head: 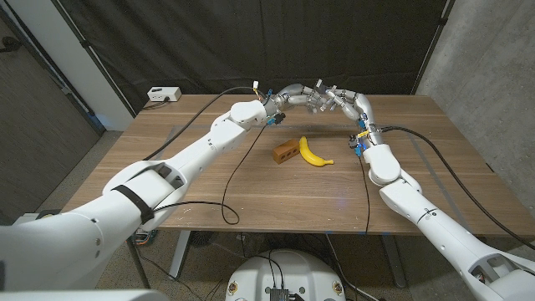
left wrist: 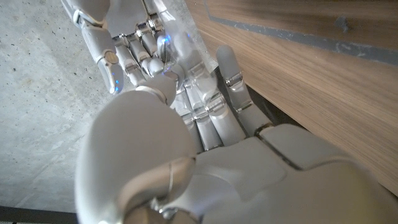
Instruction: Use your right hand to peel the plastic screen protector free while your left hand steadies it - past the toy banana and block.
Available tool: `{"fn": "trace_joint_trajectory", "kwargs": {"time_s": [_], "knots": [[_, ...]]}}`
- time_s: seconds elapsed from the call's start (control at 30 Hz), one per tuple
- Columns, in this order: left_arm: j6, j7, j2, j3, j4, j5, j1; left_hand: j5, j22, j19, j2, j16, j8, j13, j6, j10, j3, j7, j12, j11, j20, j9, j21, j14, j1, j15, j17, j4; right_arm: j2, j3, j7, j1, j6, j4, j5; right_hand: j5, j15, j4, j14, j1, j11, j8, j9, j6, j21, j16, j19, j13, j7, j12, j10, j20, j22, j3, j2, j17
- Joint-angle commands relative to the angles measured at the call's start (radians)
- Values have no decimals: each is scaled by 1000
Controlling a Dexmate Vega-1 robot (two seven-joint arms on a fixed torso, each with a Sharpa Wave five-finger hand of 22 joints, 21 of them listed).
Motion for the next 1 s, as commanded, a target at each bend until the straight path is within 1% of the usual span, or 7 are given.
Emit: {"fn": "trace_joint_trajectory", "kwargs": {"time_s": [0.03, 0.3, 0.47, 0.53, 0.7, 0.83, 1.0], "knots": [[87, 20, 41, 23, -84, 30, 3, 7, 1, 11, 9, 5, 8, 11, 53, 76, 0, 46, 10, -61, -107, 9, 2, -8, 2, -3, 10, 4, 17, 7, 19, 4, 44, 39, 30, 1, -127, 2, -25, -27, 11, -7, -2, -57, 8, 3, -17, -2, 5, -22, -32, -1, -10, -14, -3, -5], [118, 43, 65, 10, -125, 22, 23, 7, 1, 7, 10, 8, 10, 16, 56, 78, 0, 50, 12, -60, -103, 16, 0, -12, -1, -4, 21, 7, 50, 22, -47, -5, 82, 62, -5, 4, -136, -8, -68, -30, 5, -3, -4, -98, 11, -2, -26, -2, 0, -54, -95, -2, -27, -18, -3, -15], [127, 39, 71, -3, -140, -4, 37, 8, 2, 4, 11, 10, 10, 17, 56, 82, 0, 51, 12, -60, -102, 19, -1, -12, -2, -6, 26, 7, 68, 31, -114, -15, 70, 54, -57, 10, -143, -31, -81, -7, 2, 7, -2, -99, 14, -6, -25, 0, -5, -63, -112, -4, -38, -12, -8, -24], [120, 32, 75, -4, -139, -8, 38, 8, 2, 5, 11, 10, 10, 19, 56, 81, 1, 51, 12, -58, -102, 21, 0, -15, -2, -5, 29, 6, 75, 35, -148, -20, 55, 46, -82, 16, -148, -51, -69, 20, -11, 21, 1, -79, 22, 9, -10, 3, -9, -56, -94, -14, -47, -4, -6, -19], [97, 37, 86, -11, -150, -7, 46, 9, 2, -3, 11, 9, 10, 23, 55, 75, 2, 51, 11, -48, -100, 26, -2, -20, -2, -6, 34, 6, 103, 44, -243, -31, 23, 35, -135, 24, -152, -83, -24, 65, -29, 26, 5, -76, 49, 68, 35, 12, -12, -42, -78, -40, -63, 7, -1, 31], [68, 27, 96, -17, -148, -11, 49, 9, 3, -7, 12, 9, 10, 26, 54, 76, 2, 50, 11, -51, -99, 30, -2, -24, -3, -5, 38, 6, 113, 46, -271, -36, 8, 30, -139, 26, -152, -90, 11, 77, -39, 25, 8, -77, 64, 110, 37, 26, -16, -10, -43, -41, -72, 5, -1, 69], [72, 24, 105, -18, -160, -10, 52, 9, 4, -11, 13, 9, 10, 31, 52, 71, 3, 48, 11, -52, -100, 35, -1, -27, -1, -6, 44, 6, 116, 43, -265, -31, 26, 43, -120, 25, -150, -84, 48, 68, -47, 45, 11, -17, 82, 140, 48, 51, -3, 44, 18, -40, -86, -5, 0, 87]]}}
